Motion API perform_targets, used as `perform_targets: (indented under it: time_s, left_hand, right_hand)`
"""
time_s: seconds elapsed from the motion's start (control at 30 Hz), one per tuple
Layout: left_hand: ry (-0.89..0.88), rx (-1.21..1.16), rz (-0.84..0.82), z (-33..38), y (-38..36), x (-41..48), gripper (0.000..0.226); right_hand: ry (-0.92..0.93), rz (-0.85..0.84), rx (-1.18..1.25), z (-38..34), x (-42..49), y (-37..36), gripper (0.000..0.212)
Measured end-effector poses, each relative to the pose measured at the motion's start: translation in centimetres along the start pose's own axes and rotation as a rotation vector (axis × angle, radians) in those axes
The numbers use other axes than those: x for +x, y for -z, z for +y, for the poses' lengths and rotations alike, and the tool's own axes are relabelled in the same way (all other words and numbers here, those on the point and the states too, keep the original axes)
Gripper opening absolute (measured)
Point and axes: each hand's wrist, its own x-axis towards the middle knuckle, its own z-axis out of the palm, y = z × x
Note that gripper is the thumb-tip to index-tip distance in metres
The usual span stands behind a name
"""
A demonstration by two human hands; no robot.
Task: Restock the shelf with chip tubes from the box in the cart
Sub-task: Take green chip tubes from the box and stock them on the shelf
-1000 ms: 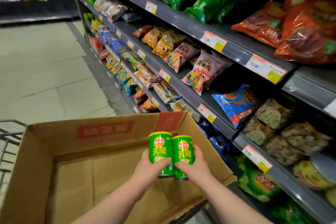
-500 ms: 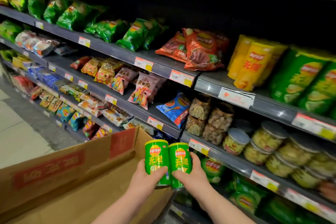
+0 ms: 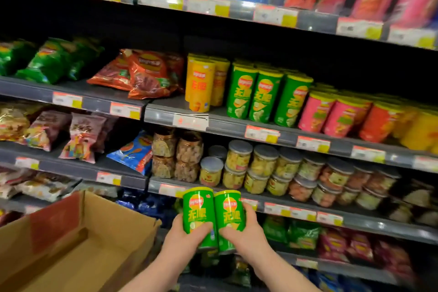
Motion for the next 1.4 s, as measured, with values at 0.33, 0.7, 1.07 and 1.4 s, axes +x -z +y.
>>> perform_targets:
  time_s: [0.33, 0.7, 1.07, 1.4]
  left_hand:
    - [-0.034, 0.100, -0.227, -1.3, -19.1, -8.0, 0.041]
    - [-0.123, 0.189, -0.435, -2.4, -36.1, -16.5, 0.040]
    - [-0.132, 0.303, -0.530, -1.3, -44.0, -16.1, 0.051]
    - [-0.178, 0.257, -0.690, 2.3, -55.4, -11.2, 0.049]
  right_hand:
    - [-0.058, 0.273, 0.048, 8.1, -9.0, 18.6, 0.082]
    - [-0.064, 0.486, 0.058, 15.0, -18.1, 34.0, 0.082]
    - [-0.110, 0.549, 0.165, 17.7, -17.6, 41.0, 0.081]
    - [-0.122, 0.686, 0.137, 17.8, -12.7, 51.1, 0.062]
